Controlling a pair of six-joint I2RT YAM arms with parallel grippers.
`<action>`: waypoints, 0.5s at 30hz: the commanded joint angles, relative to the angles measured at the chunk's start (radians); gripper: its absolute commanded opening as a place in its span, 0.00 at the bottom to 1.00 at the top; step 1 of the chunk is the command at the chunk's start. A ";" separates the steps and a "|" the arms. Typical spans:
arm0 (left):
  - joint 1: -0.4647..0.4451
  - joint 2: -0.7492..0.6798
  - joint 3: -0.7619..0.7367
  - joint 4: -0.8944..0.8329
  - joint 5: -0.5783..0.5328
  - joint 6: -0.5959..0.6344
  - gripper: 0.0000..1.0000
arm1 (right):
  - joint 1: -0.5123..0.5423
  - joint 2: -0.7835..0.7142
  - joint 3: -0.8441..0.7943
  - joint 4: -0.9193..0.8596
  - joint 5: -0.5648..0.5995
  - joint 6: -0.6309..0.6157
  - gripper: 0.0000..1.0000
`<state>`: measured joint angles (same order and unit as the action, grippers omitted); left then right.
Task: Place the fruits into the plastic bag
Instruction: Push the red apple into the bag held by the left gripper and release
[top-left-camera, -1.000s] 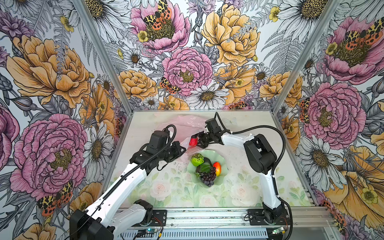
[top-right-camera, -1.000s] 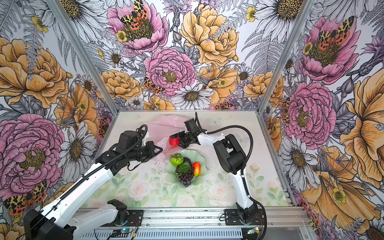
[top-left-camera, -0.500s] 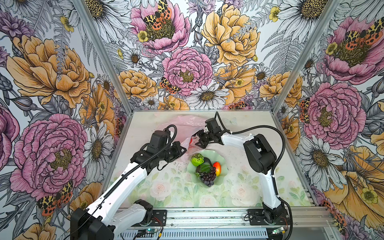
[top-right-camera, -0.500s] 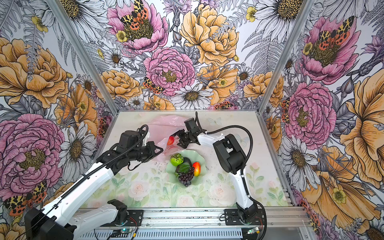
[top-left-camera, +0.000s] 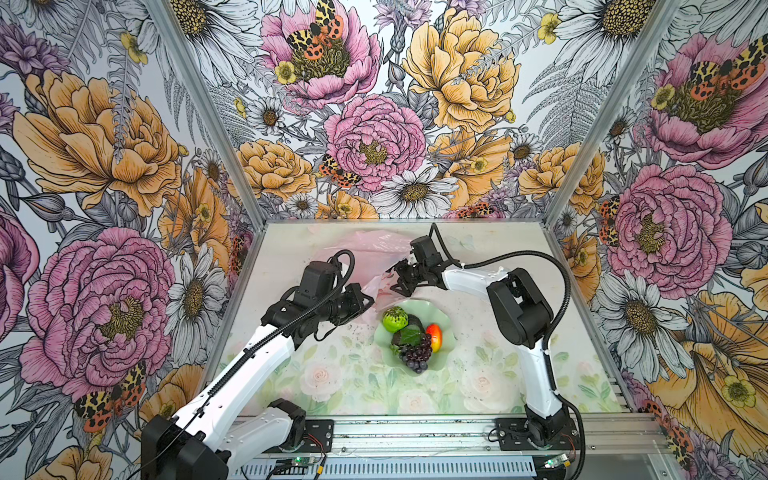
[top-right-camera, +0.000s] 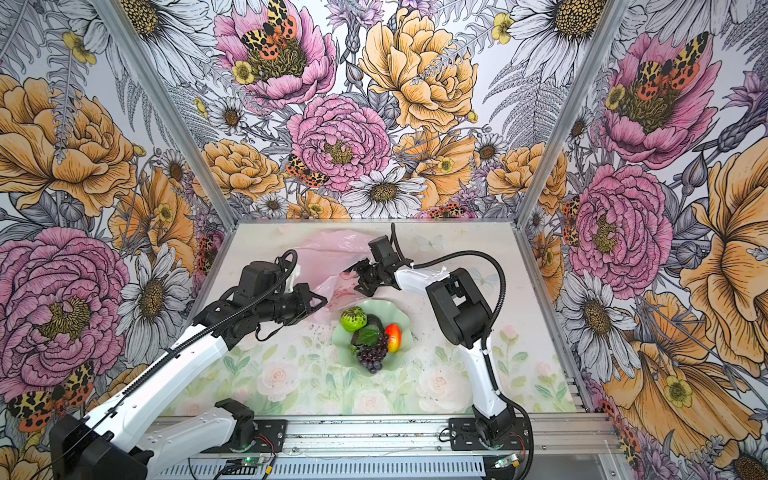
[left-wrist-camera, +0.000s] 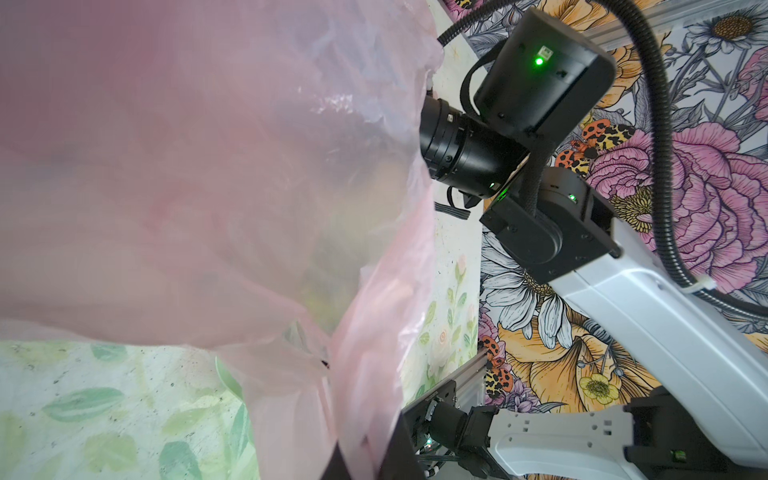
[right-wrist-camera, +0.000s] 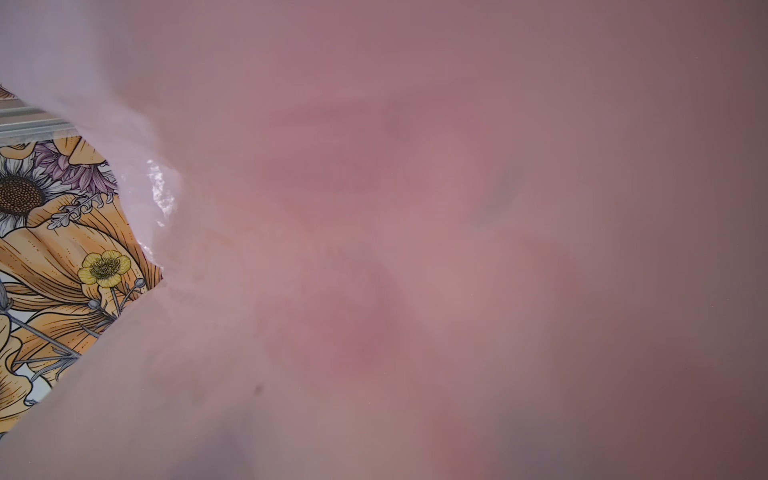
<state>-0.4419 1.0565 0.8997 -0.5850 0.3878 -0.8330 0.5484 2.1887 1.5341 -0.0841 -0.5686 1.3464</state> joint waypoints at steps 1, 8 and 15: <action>0.009 0.002 -0.021 0.022 0.024 0.023 0.00 | -0.008 0.002 -0.013 0.020 0.018 -0.003 0.87; 0.028 -0.004 -0.033 0.022 0.030 0.028 0.00 | -0.019 -0.070 -0.055 0.018 0.017 -0.036 0.87; 0.043 -0.009 -0.039 0.023 0.021 0.029 0.00 | -0.037 -0.187 -0.114 -0.014 0.000 -0.136 0.87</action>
<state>-0.4095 1.0565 0.8696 -0.5800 0.3946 -0.8265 0.5224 2.0914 1.4387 -0.0917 -0.5694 1.2819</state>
